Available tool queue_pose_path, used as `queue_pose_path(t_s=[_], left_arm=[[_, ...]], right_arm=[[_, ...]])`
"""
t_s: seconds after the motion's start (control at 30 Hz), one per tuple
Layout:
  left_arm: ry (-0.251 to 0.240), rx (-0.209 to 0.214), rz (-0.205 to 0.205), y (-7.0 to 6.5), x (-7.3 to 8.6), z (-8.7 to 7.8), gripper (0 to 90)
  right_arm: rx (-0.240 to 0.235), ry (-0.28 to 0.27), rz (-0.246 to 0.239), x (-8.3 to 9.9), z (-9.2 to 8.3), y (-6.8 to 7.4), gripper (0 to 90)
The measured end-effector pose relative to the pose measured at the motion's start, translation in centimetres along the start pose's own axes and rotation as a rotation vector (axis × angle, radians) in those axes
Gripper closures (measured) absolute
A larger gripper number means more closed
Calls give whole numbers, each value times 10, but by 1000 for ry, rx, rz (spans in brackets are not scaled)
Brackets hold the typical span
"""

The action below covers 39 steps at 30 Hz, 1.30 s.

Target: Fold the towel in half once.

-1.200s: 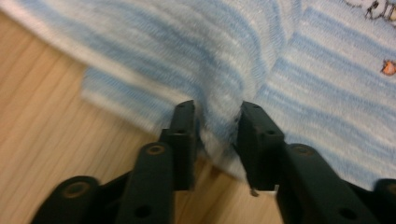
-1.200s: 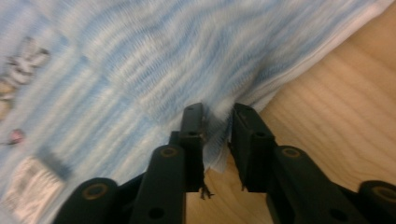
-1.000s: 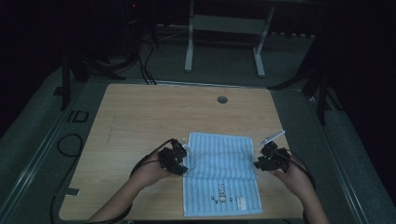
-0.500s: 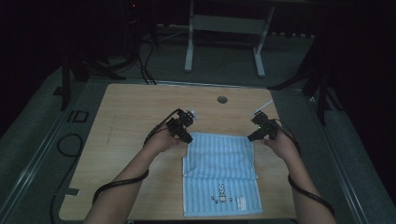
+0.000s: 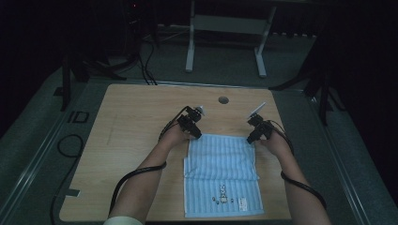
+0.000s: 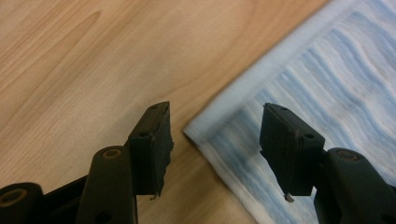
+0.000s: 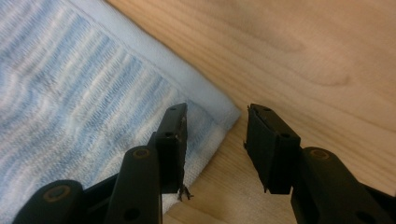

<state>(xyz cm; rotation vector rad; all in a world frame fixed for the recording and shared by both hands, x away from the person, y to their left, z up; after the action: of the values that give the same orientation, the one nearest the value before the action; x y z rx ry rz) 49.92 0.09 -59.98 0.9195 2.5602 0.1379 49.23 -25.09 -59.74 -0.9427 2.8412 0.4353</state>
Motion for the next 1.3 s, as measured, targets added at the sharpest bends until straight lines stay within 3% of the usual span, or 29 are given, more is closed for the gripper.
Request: queue_pose_path(t_s=[0.1,0.2,0.4,0.47,0.5,0.57,0.67,0.8,0.9,1.0,1.03,1.07,1.1,1.13,1.2,1.23,1.3], left_arm=[[29,-3,9,-1,4,6,437],[18,1,6,-3,6,7,471],[-3,15,27,-13,8,2,695],[0,26,33,-16,8,1,712],[2,32,34,-17,9,0,791],[-1,27,42,-18,9,0,824],[5,25,44,-15,11,-1,836],[-18,15,41,-2,8,-13,842],[-76,-25,35,14,-7,-38,842],[-165,-80,4,35,-28,-78,841],[-165,-80,4,35,-28,-78,841],[-214,-126,-6,49,-40,-104,841],[-248,-143,-18,56,-48,-120,840],[-272,-151,-19,61,-53,-136,840],[-323,-177,-17,69,-62,-166,840],[-333,-170,-14,70,-64,-178,840],[-365,-193,-10,74,-66,-197,839]], right_arm=[[-4,34,8,3,5,0,579],[-21,30,24,3,7,-2,601],[-23,31,17,2,8,5,777],[-26,36,13,2,9,7,806],[-10,48,-2,2,10,10,828],[3,60,-10,1,10,11,835],[11,72,-20,1,9,11,839],[2,41,-36,-11,-5,16,841],[31,14,-60,-25,-23,19,841],[117,-42,-108,-47,-57,22,840],[117,-42,-108,-47,-57,22,840],[138,-90,-121,-56,-73,23,840],[150,-173,-127,-69,-104,29,840],[166,-226,-135,-77,-122,33,840],[204,-300,-156,-87,-157,40,840],[217,-336,-170,-90,-172,45,840],[210,-363,-188,-92,-195,54,839]])
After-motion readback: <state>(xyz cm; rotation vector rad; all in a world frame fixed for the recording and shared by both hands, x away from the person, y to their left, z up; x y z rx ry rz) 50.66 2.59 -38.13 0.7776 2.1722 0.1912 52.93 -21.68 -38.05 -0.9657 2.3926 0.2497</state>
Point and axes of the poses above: each handheld gripper's, and its own axes: z roughly forward along the jaws, x roughly out of its underside, y roughly to its left, the point moved 9 cm from there along z, roughly forward along the jaws, and after that the axes turned 15 degrees about -x, right-handed, at the moved point
